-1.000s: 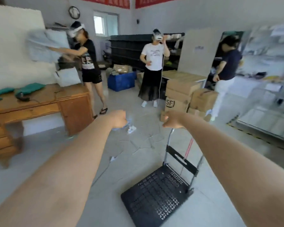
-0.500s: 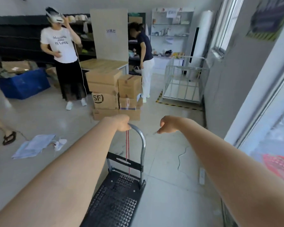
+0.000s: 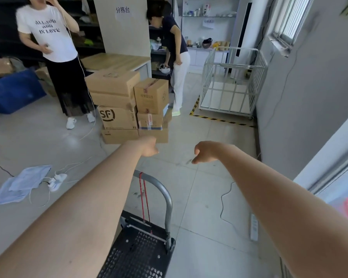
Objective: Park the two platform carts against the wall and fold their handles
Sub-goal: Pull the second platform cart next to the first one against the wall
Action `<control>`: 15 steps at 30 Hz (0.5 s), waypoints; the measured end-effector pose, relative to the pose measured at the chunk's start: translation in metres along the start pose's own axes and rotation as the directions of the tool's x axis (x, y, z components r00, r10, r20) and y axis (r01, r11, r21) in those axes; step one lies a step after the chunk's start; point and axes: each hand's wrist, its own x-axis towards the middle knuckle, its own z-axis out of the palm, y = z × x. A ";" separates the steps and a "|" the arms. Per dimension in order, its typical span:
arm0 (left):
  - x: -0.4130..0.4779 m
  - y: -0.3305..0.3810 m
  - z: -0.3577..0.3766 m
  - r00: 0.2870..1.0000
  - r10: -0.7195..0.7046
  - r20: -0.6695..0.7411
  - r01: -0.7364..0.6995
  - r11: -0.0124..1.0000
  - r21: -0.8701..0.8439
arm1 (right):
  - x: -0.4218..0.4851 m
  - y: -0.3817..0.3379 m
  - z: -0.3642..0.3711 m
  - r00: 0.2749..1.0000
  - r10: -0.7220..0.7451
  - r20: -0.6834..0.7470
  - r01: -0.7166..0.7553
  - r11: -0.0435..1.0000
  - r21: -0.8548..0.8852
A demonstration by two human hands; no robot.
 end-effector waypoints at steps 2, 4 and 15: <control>0.041 0.006 0.001 1.000 -0.014 0.018 0.014 1.000 -0.016 | 0.037 0.015 -0.017 1.000 -0.020 0.002 0.020 1.000 0.007; 0.079 0.009 0.001 0.999 -0.042 0.029 0.043 0.999 -0.032 | 0.079 0.028 -0.035 0.999 -0.053 0.003 0.053 0.999 -0.009; 0.182 -0.027 -0.057 0.896 -0.439 -0.071 0.424 0.891 -0.162 | 0.261 0.013 -0.142 0.898 -0.430 0.092 0.430 0.903 0.025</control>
